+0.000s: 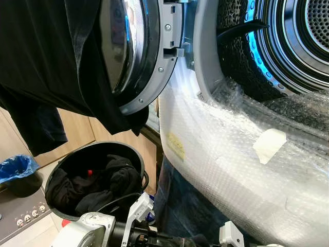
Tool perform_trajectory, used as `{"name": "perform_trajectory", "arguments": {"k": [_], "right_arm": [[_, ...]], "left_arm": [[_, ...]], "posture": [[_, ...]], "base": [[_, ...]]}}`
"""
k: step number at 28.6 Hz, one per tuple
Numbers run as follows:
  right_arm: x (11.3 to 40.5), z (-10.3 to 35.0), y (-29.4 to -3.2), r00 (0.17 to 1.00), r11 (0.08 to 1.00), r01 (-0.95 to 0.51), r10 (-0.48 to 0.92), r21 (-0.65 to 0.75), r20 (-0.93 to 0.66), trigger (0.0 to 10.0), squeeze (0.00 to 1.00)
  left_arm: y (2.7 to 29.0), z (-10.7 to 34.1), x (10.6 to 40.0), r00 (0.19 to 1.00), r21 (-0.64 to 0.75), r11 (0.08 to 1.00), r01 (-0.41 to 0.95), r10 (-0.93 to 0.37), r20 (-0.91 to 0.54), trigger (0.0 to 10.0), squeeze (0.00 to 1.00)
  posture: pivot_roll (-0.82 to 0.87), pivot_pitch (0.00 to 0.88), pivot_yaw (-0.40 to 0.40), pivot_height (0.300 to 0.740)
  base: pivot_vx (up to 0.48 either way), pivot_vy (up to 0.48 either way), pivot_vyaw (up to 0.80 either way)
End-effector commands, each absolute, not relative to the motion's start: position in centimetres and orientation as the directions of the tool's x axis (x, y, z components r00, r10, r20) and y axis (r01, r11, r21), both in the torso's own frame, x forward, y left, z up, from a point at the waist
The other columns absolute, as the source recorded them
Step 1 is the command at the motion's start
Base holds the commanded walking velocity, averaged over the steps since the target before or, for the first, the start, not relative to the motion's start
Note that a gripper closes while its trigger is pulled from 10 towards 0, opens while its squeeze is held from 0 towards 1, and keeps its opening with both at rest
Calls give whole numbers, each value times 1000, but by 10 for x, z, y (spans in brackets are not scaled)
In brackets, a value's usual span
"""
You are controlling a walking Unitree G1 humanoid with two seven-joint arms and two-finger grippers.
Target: Clothes washing
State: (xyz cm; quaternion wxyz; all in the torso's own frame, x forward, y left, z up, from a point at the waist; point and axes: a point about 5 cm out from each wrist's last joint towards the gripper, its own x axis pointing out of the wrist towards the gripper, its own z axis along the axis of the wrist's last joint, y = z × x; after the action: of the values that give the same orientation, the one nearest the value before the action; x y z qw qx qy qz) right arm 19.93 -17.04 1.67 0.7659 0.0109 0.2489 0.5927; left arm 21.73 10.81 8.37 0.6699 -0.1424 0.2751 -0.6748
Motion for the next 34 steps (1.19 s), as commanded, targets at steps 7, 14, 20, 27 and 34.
{"name": "perform_trajectory", "arguments": {"k": [7, 14, 20, 27, 34], "right_arm": [[201, 21, -169, 173, 289, -910, 917, 299, -361, 0, 0], [207, 28, -169, 182, 282, -915, 926, 289, -330, 0, 0], [207, 29, -169, 179, 281, -915, 926, 288, -333, 0, 0], [209, 28, -169, 185, 285, -915, 925, 285, -331, 0, 0], [206, 28, -170, 168, 272, -918, 926, 289, -337, 0, 0]], "left_arm": [[119, 81, 230, 97, -441, 216, 871, -956, -277, 0, 0], [117, 85, 232, 116, -437, 221, 872, -960, -254, 2039, 0], [119, 85, 234, 153, -413, 251, 876, -955, -256, 10000, 0], [124, 82, 234, 187, -394, 296, 870, -938, -291, 10000, 1000], [135, 89, 261, 513, -140, 591, 795, -777, -366, 10000, 1000]], "posture": [[248, 21, -27, 740], [254, 16, -35, 740], [257, 9, -40, 740], [261, 2, -37, 740], [262, 0, -31, 740]], "base": [[0, 0, 0], [0, 0, 0], [0, 0, 0], [0, 0, 0], [0, 0, 0]]}}
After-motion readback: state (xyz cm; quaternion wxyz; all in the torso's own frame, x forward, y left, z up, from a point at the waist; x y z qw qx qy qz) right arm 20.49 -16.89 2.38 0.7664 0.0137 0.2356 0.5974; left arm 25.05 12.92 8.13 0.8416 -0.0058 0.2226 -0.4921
